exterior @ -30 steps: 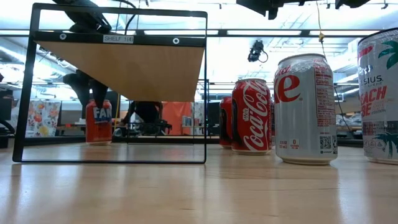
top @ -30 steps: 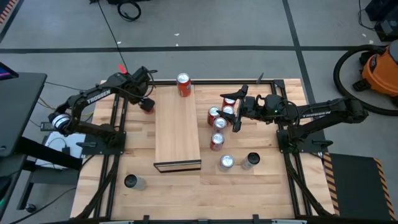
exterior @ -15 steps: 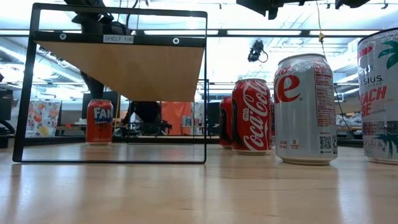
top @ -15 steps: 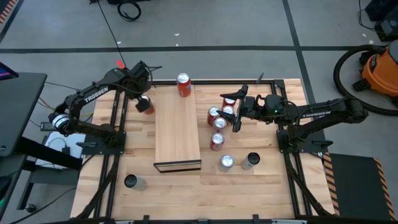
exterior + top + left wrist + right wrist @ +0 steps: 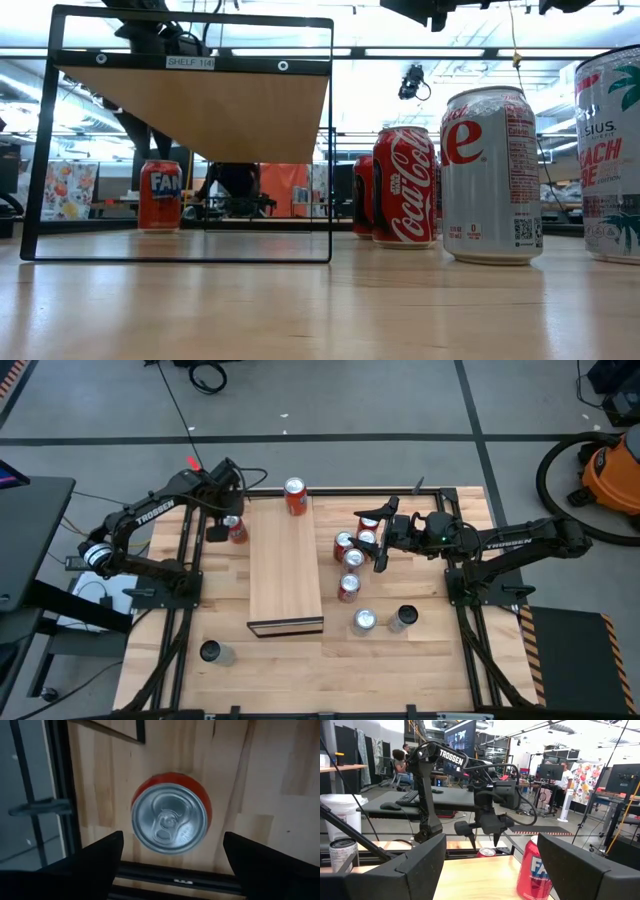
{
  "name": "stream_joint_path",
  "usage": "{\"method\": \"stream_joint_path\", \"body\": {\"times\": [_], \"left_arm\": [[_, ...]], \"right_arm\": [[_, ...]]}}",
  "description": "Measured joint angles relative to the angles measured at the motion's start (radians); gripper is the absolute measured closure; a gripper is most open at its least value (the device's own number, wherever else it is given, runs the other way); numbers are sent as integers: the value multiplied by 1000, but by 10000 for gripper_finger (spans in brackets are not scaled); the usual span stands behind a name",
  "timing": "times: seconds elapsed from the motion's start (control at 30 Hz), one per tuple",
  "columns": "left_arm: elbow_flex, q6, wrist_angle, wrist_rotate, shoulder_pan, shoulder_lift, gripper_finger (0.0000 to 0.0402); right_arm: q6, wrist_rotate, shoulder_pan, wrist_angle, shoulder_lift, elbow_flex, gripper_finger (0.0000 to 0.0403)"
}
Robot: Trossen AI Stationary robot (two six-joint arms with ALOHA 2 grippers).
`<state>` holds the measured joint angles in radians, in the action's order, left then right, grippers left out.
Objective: Place canned beverage on shelf
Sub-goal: Put the orange soda can on the shelf and align it with the other orange soda can
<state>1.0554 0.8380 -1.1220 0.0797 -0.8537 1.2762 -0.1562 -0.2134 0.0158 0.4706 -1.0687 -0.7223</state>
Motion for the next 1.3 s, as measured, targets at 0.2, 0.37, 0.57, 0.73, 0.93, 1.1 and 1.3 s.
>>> {"method": "stream_joint_path", "body": {"times": [0.2,0.37,0.57,0.73,0.93,1.1,1.3], "left_arm": [[0,11,35,-1,-1,5,45],[0,11,26,-30,-1,49,45],[0,15,30,-31,0,107,45],[0,13,27,-31,0,145,45],[0,-60,26,-31,0,153,70],[1,-173,19,-30,0,151,99],[1,-265,-4,-13,0,149,103]], "right_arm": [[0,0,0,0,0,0,80],[0,0,0,0,0,0,80],[0,0,0,-1,0,0,80],[0,0,0,-3,0,0,80],[0,0,0,-4,0,0,80],[0,0,0,-7,0,0,80],[0,0,0,-6,0,0,80]]}}
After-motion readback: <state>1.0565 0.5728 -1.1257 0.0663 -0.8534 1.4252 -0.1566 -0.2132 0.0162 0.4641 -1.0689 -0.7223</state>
